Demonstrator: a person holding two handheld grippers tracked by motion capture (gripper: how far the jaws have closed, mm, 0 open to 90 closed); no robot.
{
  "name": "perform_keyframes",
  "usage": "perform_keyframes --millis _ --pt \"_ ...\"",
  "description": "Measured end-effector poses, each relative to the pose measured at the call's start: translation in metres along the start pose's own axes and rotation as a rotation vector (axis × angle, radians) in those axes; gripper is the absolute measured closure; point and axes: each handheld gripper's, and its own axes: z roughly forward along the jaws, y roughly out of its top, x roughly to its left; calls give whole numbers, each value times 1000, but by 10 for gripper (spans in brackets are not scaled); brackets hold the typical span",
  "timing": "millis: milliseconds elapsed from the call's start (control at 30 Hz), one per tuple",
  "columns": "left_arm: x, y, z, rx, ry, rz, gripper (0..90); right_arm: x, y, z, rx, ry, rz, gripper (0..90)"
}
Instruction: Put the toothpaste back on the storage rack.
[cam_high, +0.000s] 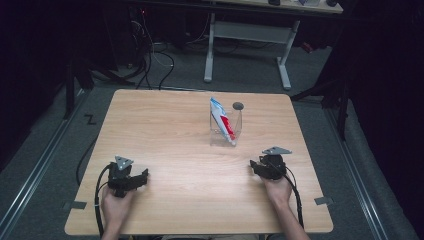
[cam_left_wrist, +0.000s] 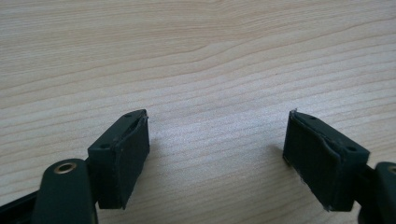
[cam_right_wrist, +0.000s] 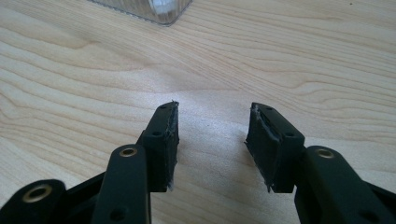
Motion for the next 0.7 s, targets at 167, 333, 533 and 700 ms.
perform_keyframes --millis 167,333,533,700 --pt "0 0 0 0 0 0 230 2 0 2 5 1 -5 532" --pt "0 0 0 0 0 0 230 4 0 4 4 -3 -13 527" --pt "0 0 0 0 0 0 230 5 0 4 3 -9 -20 521" --pt "0 0 0 0 0 0 230 5 -3 5 -20 -9 -30 508"
